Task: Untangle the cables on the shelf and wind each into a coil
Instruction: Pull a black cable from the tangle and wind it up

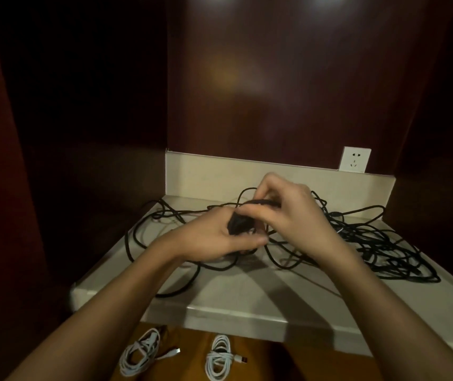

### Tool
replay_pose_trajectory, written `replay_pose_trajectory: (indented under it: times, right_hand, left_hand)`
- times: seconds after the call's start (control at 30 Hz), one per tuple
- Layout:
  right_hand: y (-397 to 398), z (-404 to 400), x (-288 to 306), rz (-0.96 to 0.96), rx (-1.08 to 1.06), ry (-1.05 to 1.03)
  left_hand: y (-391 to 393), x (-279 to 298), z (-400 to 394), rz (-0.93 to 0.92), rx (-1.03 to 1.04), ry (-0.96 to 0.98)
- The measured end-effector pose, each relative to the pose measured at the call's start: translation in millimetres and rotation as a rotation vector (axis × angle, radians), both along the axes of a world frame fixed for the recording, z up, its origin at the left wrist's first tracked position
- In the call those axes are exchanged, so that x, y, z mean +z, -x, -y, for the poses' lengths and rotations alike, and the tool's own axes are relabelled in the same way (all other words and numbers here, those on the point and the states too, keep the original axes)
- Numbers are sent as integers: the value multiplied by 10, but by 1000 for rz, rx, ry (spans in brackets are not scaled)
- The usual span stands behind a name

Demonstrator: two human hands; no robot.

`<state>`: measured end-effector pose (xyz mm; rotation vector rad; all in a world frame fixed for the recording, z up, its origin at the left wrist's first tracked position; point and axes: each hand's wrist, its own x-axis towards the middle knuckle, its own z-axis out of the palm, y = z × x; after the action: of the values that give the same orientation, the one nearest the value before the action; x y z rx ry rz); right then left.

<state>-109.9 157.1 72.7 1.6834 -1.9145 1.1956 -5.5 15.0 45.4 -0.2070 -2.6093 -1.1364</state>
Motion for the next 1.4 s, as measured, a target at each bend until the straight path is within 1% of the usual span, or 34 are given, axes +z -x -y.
replay_pose_trajectory:
  times: [0.07,0.1,0.13,0.2,0.23,0.27,0.37,0.43,0.53,0.6,0.7,0.77,0.9,0.97,1.03,1.1,1.17,1.27,1.33,1.37,1.4]
  right_hand:
    - [-24,-9,78,129,9,-36]
    - [-22,-6,93,204,48,-50]
    - [-6,3,86,307,109,-49]
    - [35,27,23,539,243,-1]
    - [58,42,-29,621,287,29]
    - [75,57,-86,665,299,48]
    - [66,104,-226,649,238,49]
    - [70,129,-284,647,208,73]
    - [92,143,-293,691,230,150]
    - [93,150,-276,703,240,189]
    - [108,168,-269,668,239,153]
    - [138,181,-305,678,264,98]
    - [173,179,-419,637,279,18]
    - [220,204,-446,636,242,-22]
    - [322,263,-448,571,131,-106]
    - [464,331,-491,392,-57,-234]
    - [613,385,-575,255,-206,-314]
    - [779,437,-594,108,-428,-318]
    - [817,463,-527,-46,-608,-303]
    - [784,472,-476,-92,-644,-272]
    - [739,486,-438,-100,-621,-239]
  left_hand:
    - [-46,30,-15,17,-16,-53]
    - [-56,29,-12,-1,-2,-122]
    - [-57,27,4,-20,21,-221]
    - [-37,7,57,-54,21,-481]
    - [-23,-11,69,-68,-2,-607]
    - [-5,-28,71,-70,-22,-718]
    - [42,-46,19,-86,-26,-931]
    - [62,-24,-16,-127,5,-1014]
    - [83,44,-31,-185,38,-1138]
    - [78,106,-43,-193,15,-1185]
    - [33,217,-101,-158,-188,-1264]
    - [11,274,-115,-174,-270,-1307]
    - [49,327,-51,-275,-271,-1340]
    - [84,323,-37,-310,-244,-1365]
    - [107,339,-28,-360,-195,-1382]
    - [118,392,-12,-440,-194,-1426]
    - [118,460,1,-519,-241,-1451]
    - [98,531,-22,-621,-275,-1444]
    - [118,514,-51,-686,-235,-1438]
    - [141,491,-52,-723,-181,-1423]
    - [162,468,-41,-760,-108,-1402]
